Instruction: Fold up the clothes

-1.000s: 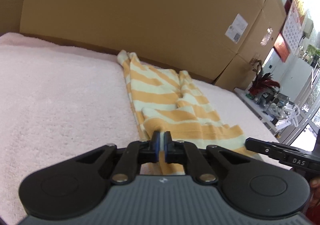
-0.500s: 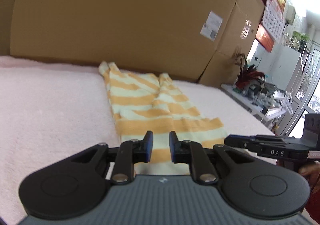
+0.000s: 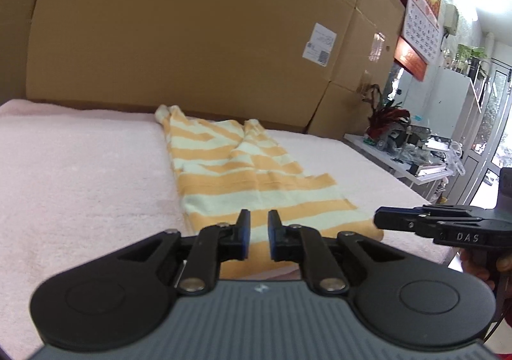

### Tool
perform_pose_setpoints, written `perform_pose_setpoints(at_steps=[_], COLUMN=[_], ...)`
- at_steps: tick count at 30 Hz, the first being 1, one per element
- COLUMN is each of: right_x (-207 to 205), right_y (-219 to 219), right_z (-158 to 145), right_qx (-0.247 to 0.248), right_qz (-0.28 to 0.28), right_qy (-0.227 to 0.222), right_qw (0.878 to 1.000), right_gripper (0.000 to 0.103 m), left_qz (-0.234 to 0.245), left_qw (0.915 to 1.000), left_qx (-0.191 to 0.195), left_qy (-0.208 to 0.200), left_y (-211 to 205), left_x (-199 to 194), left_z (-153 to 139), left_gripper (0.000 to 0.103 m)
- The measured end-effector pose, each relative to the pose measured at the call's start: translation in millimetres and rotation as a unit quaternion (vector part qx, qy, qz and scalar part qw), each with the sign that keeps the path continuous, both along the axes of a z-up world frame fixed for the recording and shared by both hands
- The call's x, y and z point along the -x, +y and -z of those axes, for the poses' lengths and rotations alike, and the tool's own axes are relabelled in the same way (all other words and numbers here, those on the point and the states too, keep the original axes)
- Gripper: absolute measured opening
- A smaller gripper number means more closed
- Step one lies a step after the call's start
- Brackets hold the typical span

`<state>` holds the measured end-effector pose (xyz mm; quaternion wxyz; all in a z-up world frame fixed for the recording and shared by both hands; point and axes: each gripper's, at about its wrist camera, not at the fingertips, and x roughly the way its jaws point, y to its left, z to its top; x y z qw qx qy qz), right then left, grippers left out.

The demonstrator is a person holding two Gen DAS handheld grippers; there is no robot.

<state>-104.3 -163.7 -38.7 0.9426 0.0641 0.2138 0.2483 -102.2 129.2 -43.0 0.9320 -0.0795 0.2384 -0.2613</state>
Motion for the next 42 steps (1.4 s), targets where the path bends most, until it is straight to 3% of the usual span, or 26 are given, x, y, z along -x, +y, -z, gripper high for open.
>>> perform_pose_setpoints(at_steps=[2,4,7,11,12,15,16,17,24,27,34,37,40,42], right_x=[-1.4,-8.5,-15.2,-12.6,-8.2,-6.4,-7.5,-8.1,2.2,9.4,12.3,13.1,14.4,16.5], right_y=[11.2,14.0,7.6,-6.9,-4.3,5.2,4.1,-0.3,-19.3,-25.8,-35.1,-34.1,-32.9,-30.7], right_z=[3.0,9.9,18.8,16.6,13.6,15.1,18.5,22.5,18.7,15.1,19.5,20.9,21.8,21.5], right_qx=[0.000,0.004,-0.002,-0.044,-0.046,-0.017,-0.011,-0.015,-0.014,-0.012,-0.020,-0.017,-0.011,0.004], right_qz=[-0.009,-0.001,0.015,0.026,0.021,0.021,0.027,0.031,0.048,0.058,0.059,0.052,0.044,0.037], right_qy=[-0.004,0.015,0.038,0.055,0.042,0.037,0.039,0.037,0.037,0.034,0.057,0.062,0.064,0.056], right_qw=[1.000,1.000,0.999,0.997,0.998,0.999,0.999,0.999,0.998,0.998,0.996,0.997,0.997,0.998], right_gripper=[0.018,0.017,0.000,0.000,0.009,0.012,0.002,0.000,0.000,0.011,0.012,0.015,0.024,0.024], left_qz=[-0.003,-0.009,-0.015,-0.021,-0.021,-0.020,-0.019,-0.018,-0.029,-0.038,-0.066,-0.060,-0.046,-0.035], left_qw=[0.9996,0.9995,0.9992,0.9994,0.9995,0.9995,0.9995,0.9994,0.9995,0.9992,0.9970,0.9953,0.9962,0.9978], left_qx=[-0.007,-0.004,0.011,-0.002,-0.007,-0.009,-0.007,-0.004,0.001,-0.001,0.009,0.040,0.044,0.030], left_qy=[0.028,0.031,0.035,0.026,0.023,0.023,0.026,0.028,0.017,0.011,0.040,0.066,0.059,0.048], left_y=[-7.0,-3.2,6.0,0.6,-0.9,0.8,2.6,4.3,14.1,20.9,37.4,40.4,34.6,30.3], left_x=[-8.1,-7.5,-2.7,1.7,2.1,1.4,0.8,0.3,13.9,26.0,35.6,30.4,29.8,29.5], left_z=[9.0,17.5,20.0,17.4,18.0,19.5,19.6,19.8,15.4,11.6,16.0,20.6,20.8,21.4], left_gripper=[0.012,0.013,0.013,0.012,0.012,0.013,0.013,0.013,0.011,0.010,0.008,0.009,0.028,0.031])
